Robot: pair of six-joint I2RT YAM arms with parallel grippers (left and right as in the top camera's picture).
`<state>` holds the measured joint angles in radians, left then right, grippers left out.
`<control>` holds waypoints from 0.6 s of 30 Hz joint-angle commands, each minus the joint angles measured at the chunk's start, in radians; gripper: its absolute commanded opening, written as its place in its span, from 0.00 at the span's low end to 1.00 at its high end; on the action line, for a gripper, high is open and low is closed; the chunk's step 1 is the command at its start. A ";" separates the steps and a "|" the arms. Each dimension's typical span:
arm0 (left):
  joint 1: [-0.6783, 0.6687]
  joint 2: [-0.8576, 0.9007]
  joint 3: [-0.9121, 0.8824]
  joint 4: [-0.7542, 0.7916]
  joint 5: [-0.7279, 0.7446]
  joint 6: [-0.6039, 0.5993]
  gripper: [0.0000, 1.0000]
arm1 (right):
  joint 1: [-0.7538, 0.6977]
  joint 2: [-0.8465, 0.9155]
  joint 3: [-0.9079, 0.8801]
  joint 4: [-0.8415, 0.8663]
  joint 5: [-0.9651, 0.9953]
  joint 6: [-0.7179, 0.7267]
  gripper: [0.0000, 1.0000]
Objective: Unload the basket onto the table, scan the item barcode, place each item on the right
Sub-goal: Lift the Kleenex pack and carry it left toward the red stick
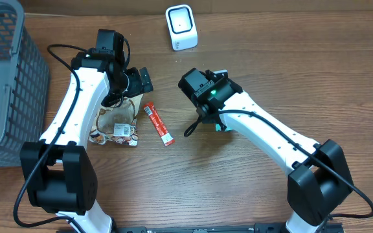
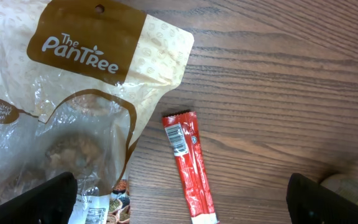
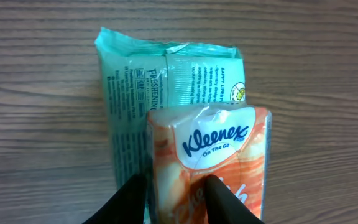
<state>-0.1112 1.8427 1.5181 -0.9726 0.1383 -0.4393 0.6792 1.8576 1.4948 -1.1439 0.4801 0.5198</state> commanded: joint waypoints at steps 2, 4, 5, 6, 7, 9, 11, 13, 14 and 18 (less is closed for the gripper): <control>0.000 -0.001 0.020 -0.002 0.008 -0.003 0.99 | 0.000 0.007 -0.038 0.007 -0.009 -0.002 0.28; 0.000 -0.001 0.020 -0.001 0.008 -0.003 1.00 | 0.000 0.007 -0.031 0.010 -0.009 -0.009 0.24; 0.000 -0.001 0.020 -0.001 0.008 -0.003 1.00 | 0.000 0.007 -0.027 0.010 -0.009 -0.016 0.18; 0.000 -0.001 0.020 -0.001 0.008 -0.003 1.00 | 0.000 0.007 -0.021 0.009 -0.009 -0.023 0.14; 0.000 -0.001 0.020 -0.002 0.008 -0.003 1.00 | 0.000 0.006 -0.013 0.005 -0.009 -0.024 0.11; 0.000 -0.001 0.020 -0.001 0.008 -0.003 1.00 | -0.001 0.006 0.012 -0.003 -0.009 -0.026 0.04; 0.000 -0.001 0.020 -0.001 0.008 -0.003 0.99 | -0.001 0.005 0.046 -0.018 -0.009 -0.030 0.04; 0.000 -0.001 0.020 -0.001 0.008 -0.003 1.00 | -0.001 0.005 0.094 -0.037 -0.009 -0.048 0.04; 0.000 -0.001 0.020 -0.001 0.008 -0.003 0.99 | -0.001 0.005 0.117 -0.047 -0.009 -0.052 0.04; 0.000 -0.001 0.020 -0.002 0.008 -0.003 1.00 | -0.001 0.005 0.245 -0.104 -0.042 -0.061 0.04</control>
<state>-0.1112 1.8427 1.5181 -0.9730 0.1383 -0.4393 0.6811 1.8679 1.6421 -1.2362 0.4664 0.4744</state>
